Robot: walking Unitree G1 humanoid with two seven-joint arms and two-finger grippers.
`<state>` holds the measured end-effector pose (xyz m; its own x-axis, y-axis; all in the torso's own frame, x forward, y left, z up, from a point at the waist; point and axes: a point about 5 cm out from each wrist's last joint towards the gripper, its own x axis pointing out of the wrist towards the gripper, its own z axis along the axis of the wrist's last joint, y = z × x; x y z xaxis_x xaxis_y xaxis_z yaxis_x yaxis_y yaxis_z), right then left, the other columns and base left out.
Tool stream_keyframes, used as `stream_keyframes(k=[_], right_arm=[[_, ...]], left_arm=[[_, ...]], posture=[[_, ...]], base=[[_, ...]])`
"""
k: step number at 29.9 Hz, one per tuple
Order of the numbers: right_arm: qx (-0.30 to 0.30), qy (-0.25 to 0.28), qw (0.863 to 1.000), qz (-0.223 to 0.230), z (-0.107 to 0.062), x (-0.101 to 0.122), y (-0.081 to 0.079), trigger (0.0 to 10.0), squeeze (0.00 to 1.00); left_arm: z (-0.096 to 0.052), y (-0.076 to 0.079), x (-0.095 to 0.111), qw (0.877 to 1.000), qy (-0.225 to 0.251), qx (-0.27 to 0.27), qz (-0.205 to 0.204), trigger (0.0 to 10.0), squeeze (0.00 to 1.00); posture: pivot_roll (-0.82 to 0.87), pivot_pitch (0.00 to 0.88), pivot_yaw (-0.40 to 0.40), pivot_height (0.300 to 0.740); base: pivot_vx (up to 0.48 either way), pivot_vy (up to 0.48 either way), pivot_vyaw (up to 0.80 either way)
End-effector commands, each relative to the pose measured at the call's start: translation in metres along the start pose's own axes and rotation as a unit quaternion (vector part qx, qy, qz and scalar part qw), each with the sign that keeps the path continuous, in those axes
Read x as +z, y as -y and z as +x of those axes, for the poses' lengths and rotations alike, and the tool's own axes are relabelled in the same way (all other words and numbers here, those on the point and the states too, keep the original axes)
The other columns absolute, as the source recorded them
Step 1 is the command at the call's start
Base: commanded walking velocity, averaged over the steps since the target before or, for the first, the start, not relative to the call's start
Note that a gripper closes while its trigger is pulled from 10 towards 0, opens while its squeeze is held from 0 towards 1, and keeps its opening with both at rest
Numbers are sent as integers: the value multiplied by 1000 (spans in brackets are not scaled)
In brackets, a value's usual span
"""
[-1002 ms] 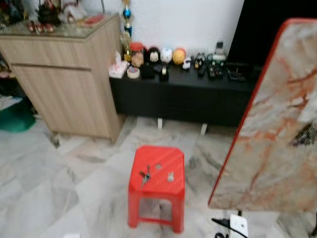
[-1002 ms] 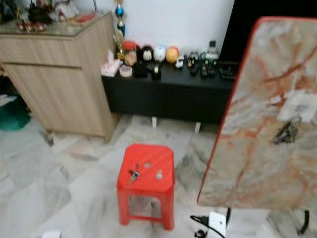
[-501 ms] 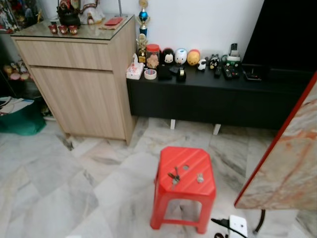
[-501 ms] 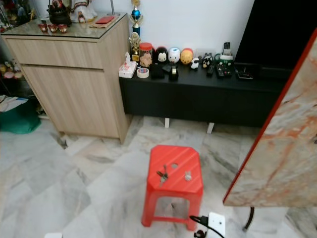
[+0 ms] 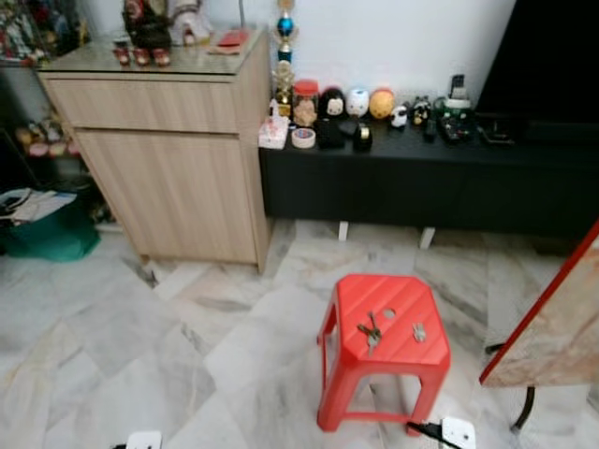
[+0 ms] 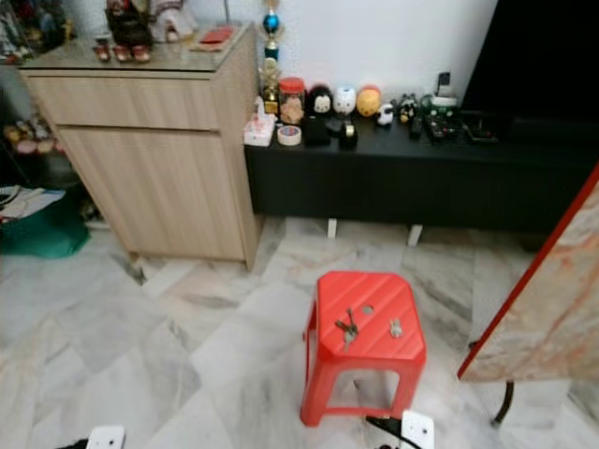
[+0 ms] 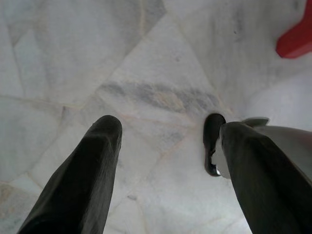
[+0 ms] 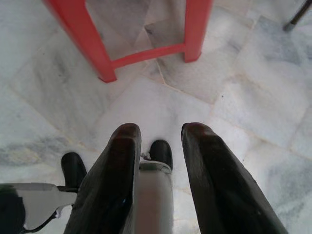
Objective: Hang keys on a hook
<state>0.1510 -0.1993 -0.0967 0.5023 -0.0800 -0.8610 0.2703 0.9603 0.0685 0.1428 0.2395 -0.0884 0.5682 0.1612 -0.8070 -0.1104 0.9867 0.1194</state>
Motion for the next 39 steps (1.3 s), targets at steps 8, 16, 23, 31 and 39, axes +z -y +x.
stream_keyframes(k=[8,16,23,31,39], right_arm=[[1,12,1000,-10,0,3,4,10000,0],[4,16,1000,9,0,3,2,10000,0],[-1,25,999,19,0,5,2,10000,0],[-3,31,1000,1,0,7,3,10000,0],[1,32,999,14,0,6,2,10000,0]], left_arm=[[0,2,-3,1000,-6,-5,10,10000,0],[0,3,-1,1000,-1,-13,16,10000,0],[-1,1,-2,1000,0,-13,15,10000,0],[-1,2,-2,1000,0,-14,13,10000,0],[-1,2,-2,1000,-1,-13,13,10000,0]], posture=[[48,0,0,735],[49,0,-1,735],[47,0,2,735],[49,0,1,735],[49,0,-1,735]], base=[[0,0,73],[161,0,400],[259,0,0],[270,0,355],[277,0,0]])
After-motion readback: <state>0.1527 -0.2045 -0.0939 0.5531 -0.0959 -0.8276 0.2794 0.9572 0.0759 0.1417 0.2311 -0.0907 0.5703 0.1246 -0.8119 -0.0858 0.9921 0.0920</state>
